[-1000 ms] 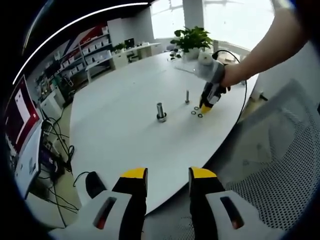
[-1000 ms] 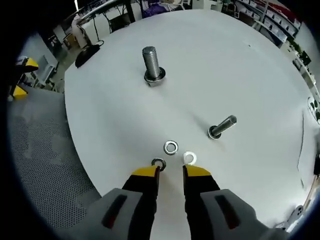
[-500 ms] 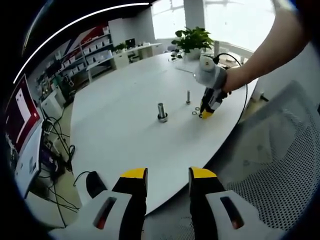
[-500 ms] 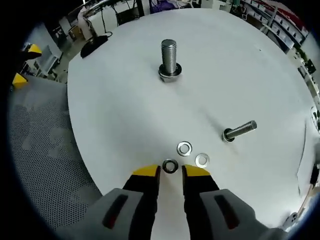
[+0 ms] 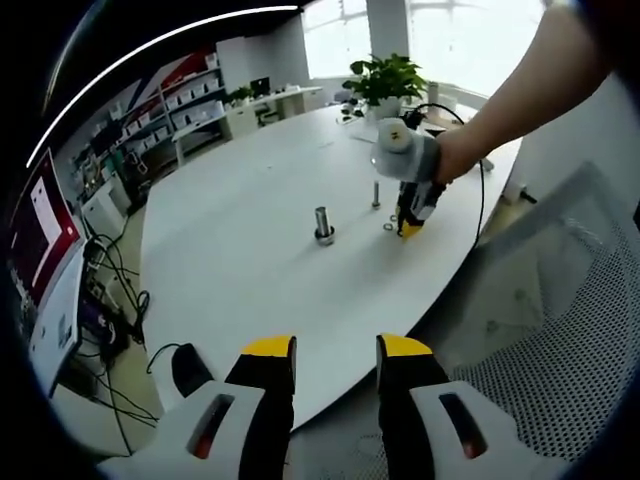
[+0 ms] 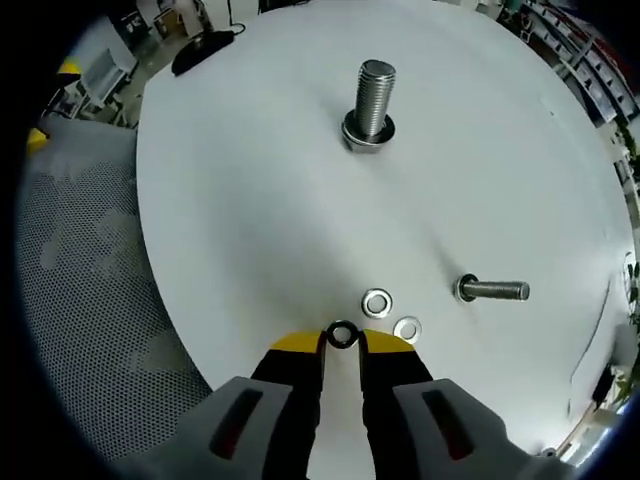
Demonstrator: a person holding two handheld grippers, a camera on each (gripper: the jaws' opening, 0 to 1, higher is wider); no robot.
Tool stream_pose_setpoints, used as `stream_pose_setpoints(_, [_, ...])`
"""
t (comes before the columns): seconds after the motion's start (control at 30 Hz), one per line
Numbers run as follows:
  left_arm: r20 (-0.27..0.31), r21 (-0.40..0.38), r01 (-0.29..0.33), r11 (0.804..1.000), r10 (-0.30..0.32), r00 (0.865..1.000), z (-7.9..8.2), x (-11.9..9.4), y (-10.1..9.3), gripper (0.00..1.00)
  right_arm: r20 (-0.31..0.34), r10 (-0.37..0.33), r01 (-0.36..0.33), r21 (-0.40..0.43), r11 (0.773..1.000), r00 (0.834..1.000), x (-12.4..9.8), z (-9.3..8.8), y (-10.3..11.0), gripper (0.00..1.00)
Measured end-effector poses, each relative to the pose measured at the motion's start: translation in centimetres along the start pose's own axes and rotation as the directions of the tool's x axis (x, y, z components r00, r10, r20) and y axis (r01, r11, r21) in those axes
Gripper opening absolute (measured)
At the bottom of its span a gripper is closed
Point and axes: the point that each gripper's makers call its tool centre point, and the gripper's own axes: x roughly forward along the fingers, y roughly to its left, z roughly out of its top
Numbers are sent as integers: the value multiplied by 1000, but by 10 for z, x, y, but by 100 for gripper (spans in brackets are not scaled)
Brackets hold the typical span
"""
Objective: Place the washer onto the threaded stud by aligning its center hole with the stud, sliding it down to the base, and recovering from edge contact or off-axis alignment until the washer reaches the visible bottom stop.
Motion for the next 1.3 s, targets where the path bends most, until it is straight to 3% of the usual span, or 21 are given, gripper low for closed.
stream_pose_setpoints(0.23, [-10,4,5,1000,-5,1000,-2,1,-1,30,-50,-34,32,-34,999,998,2,0,0,16])
stream_pose_setpoints(0.33, [-14,6,6,1000,-6,1000,-2,1,-2,30,-44,-51,47,-78,996,998,3,1,1,16])
stream_pose_setpoints(0.4, [-14,8,6,1000,-6,1000,-2,1,-2,30,-36,-52,49,-64,997,998,3,0,-1,15])
stream_pose_setpoints(0.57, [-4,4,-3,1000,3,1000,-1,0,0,30,88,-19,10,101,995,996,2,2,-3,15])
stream_pose_setpoints(0.7, [-7,3,-6,1000,6,1000,-2,0,1,30,182,-68,58,58,997,981,-1,1,0,15])
stream_pose_setpoints(0.73, [-6,4,-7,1000,7,1000,-1,0,1,30,204,-84,65,95,993,975,-3,-1,3,15])
stream_pose_setpoints(0.87, [-2,-3,-2,1000,2,1000,-1,0,0,30,206,-59,29,144,989,977,-3,-1,-1,15])
stream_pose_setpoints(1.13, [-8,-3,-2,1000,2,1000,-2,0,0,30,211,-71,42,136,990,975,-7,-4,2,14])
stream_pose_setpoints(1.3, [-10,-2,0,1000,0,1000,-2,1,0,30,236,-84,44,169,985,968,-14,-8,-8,14])
